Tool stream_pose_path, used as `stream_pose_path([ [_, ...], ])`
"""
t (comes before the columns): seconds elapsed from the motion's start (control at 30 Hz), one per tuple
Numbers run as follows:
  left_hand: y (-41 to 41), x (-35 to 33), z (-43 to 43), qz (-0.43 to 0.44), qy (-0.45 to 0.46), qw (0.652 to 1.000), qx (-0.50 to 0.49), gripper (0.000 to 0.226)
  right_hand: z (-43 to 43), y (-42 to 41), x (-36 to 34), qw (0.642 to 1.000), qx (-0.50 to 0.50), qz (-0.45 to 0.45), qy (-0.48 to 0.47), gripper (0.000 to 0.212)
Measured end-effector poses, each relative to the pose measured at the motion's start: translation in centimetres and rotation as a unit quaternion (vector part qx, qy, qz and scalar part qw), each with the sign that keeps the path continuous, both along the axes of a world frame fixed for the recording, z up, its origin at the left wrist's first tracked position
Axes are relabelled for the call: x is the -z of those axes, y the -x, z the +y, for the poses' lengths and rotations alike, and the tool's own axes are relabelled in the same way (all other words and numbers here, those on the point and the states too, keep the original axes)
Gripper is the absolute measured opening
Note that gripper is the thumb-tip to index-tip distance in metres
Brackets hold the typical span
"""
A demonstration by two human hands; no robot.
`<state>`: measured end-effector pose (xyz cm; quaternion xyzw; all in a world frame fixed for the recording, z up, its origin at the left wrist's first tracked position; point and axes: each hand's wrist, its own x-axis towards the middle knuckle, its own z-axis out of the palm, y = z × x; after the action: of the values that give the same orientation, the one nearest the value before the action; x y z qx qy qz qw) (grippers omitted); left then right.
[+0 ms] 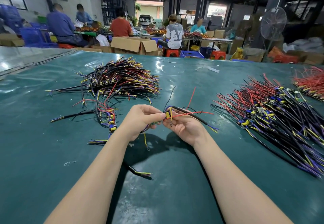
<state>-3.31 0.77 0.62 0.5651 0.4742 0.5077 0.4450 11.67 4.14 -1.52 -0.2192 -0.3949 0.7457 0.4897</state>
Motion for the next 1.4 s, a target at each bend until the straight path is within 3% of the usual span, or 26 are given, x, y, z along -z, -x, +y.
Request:
stream_pose_path([
  [0.03, 0.1, 0.0, 0.0, -0.002, -0.001, 1.0, 0.008, 0.011, -0.4, 0.1, -0.3, 1.0, -0.007, 0.004, -0.014, 0.004],
  [0.1, 0.3, 0.0, -0.1, -0.006, -0.003, 1.0, 0.023, 0.011, -0.3, -0.1, 0.0, 0.999, -0.033, 0.003, -0.028, 0.026],
  [0.13, 0.4, 0.0, -0.1, -0.005, -0.004, 1.0, 0.029, 0.012, -0.3, -0.2, 0.0, 0.999, -0.04, 0.004, -0.028, 0.026],
  [0.2, 0.5, 0.0, -0.2, -0.005, -0.004, 0.999, 0.041, 0.015, -0.2, -0.2, 0.1, 0.999, -0.039, -0.012, -0.031, 0.004],
  [0.3, 0.5, -0.2, -0.3, -0.067, 0.008, 0.994, 0.088, 0.022, -0.4, 0.1, -0.3, 0.999, -0.042, -0.02, -0.012, 0.007],
  [0.37, 0.4, -0.5, -0.3, -0.09, 0.006, 0.99, 0.104, 0.022, -0.3, 0.2, -0.4, 0.998, -0.053, 0.011, -0.01, 0.03],
  [0.47, 0.6, -0.2, 0.0, -0.093, -0.002, 0.994, 0.05, 0.019, -0.2, 0.2, -0.4, 1.0, -0.015, 0.021, -0.015, 0.009],
  [0.6, 0.7, 0.0, 0.3, -0.061, -0.015, 0.998, -0.025, 0.014, 0.4, 0.3, -0.2, 0.999, 0.027, -0.026, -0.005, 0.025],
  [0.77, 0.8, -0.1, 0.0, -0.102, 0.039, 0.992, 0.059, 0.015, 0.2, 0.3, -0.3, 0.999, 0.021, -0.024, -0.004, 0.055],
  [0.9, 1.0, 0.2, 0.1, -0.092, 0.063, 0.994, 0.024, 0.012, -0.1, 0.6, -0.6, 0.986, 0.103, -0.113, -0.059, 0.025],
  [1.1, 0.9, 0.6, 0.5, -0.058, 0.075, 0.995, -0.016, 0.012, -0.3, 0.8, -0.6, 0.951, 0.176, -0.226, -0.113, 0.021],
  [1.3, 0.9, 0.2, 0.2, -0.043, 0.091, 0.995, -0.012, 0.014, -0.5, 1.1, -0.6, 0.944, 0.196, -0.232, -0.133, 0.014],
  [1.4, 0.9, -0.2, 0.0, -0.061, 0.107, 0.992, 0.003, 0.016, -0.4, 0.9, -1.0, 0.942, 0.24, -0.211, -0.099, 0.018],
])
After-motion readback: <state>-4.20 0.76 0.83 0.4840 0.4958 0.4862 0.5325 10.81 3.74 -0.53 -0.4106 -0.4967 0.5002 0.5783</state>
